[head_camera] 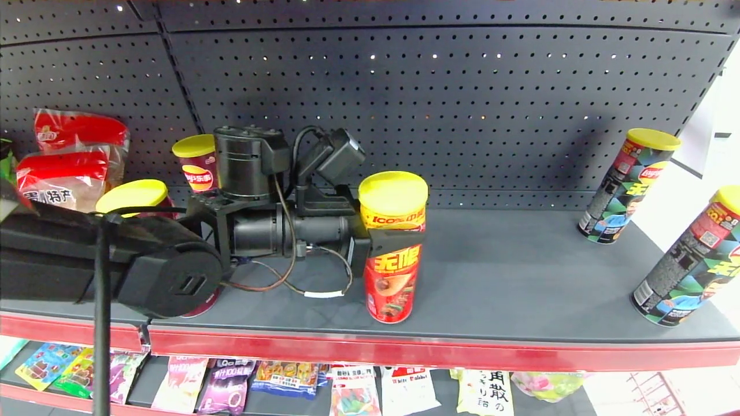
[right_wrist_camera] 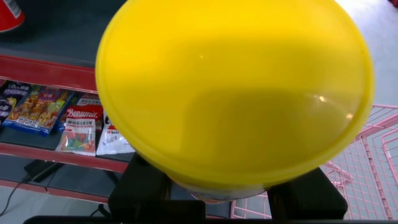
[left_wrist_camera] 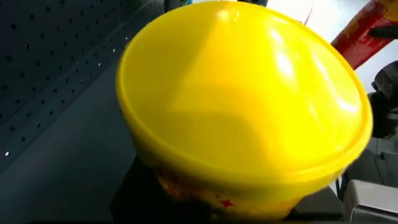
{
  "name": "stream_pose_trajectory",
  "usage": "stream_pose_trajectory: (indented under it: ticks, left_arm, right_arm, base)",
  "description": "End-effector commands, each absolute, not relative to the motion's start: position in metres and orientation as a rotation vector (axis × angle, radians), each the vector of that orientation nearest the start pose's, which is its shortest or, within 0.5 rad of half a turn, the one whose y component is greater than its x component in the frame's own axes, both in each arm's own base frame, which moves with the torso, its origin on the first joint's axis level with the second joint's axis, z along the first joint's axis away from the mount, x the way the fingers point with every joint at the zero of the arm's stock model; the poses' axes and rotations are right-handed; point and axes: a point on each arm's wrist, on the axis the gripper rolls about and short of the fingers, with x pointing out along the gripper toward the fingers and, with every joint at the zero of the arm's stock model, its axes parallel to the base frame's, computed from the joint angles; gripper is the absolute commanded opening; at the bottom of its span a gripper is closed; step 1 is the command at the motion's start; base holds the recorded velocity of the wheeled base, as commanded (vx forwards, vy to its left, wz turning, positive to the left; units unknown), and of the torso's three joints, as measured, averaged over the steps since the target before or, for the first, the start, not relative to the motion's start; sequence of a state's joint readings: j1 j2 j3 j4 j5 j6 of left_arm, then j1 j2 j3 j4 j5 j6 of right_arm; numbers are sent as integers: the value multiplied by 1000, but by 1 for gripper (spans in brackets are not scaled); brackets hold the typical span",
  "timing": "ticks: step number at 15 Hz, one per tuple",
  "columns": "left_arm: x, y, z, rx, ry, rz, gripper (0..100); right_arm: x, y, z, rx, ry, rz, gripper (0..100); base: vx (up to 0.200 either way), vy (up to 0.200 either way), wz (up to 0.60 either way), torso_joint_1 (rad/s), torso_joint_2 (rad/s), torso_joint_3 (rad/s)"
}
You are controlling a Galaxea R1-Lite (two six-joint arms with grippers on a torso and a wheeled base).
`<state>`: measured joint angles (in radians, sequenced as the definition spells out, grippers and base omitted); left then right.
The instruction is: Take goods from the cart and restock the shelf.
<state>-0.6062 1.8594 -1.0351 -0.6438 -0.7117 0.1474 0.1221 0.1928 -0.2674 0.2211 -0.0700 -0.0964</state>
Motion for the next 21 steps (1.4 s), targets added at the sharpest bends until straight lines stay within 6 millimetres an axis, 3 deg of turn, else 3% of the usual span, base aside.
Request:
stream_pose_trajectory:
  ticks: [1,6,10,21]
  left_arm:
    - [282,-219,189,113,109,-1353,0]
    - [290,-225,177,108,132,-1388,0]
    - [306,-234,181,110,88,-1371,0]
    - [299,-233,167,108,134,-1417,0]
  right_arm:
    - [-24,-5,132,-111,142,59,0]
    - [-25,-5,134,-110,135,57,0]
    - [-25,-5,134,-111,135,57,0]
    - [-25,-5,134,-113,135,57,0]
  base:
    - [0,0,0,0,0,0]
    - [0,0,0,0,0,0]
    - [0,0,0,0,0,0]
    - [0,0,0,0,0,0]
